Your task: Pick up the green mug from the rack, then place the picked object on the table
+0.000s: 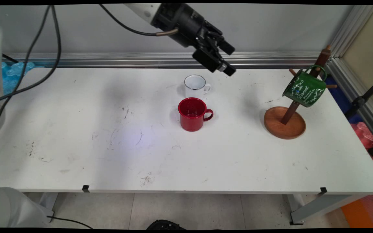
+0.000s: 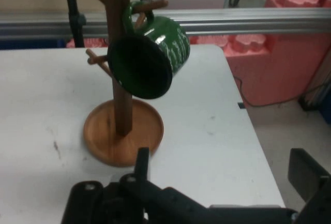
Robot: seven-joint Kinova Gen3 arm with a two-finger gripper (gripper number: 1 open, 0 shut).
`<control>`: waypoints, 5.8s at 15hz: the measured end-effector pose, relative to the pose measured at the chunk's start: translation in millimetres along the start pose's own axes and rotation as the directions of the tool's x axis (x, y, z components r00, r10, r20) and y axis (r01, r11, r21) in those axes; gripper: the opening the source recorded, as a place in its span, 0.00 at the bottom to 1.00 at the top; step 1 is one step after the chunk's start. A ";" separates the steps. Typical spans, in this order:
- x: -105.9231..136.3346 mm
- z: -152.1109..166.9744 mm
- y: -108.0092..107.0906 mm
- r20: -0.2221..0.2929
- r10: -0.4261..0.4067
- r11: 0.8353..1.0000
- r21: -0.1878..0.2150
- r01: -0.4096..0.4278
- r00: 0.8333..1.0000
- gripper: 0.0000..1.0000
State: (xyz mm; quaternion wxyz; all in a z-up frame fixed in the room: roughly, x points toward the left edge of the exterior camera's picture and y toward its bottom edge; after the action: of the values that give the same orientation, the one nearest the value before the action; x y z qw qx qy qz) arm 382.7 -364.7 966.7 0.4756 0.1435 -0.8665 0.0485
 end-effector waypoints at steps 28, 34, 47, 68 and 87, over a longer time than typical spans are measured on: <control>-1.5 139.7 -53.2 -0.101 -0.011 0.995 -0.096 0.002 0.995 1.00; -0.7 159.9 -59.7 -0.114 -0.017 0.994 -0.113 0.004 0.993 1.00; -2.1 191.0 -67.4 -0.121 -0.025 0.989 -0.149 0.007 0.992 1.00; 8.9 197.5 -41.2 -0.138 -0.018 0.978 -0.209 -0.012 0.990 0.00; 21.2 137.2 3.6 -0.108 0.006 0.986 -0.167 -0.024 0.994 0.00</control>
State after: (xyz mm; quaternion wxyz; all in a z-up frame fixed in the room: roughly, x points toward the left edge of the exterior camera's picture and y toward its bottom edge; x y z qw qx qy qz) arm 259.8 -395.8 910.2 0.5313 0.0936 -0.8419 -0.0133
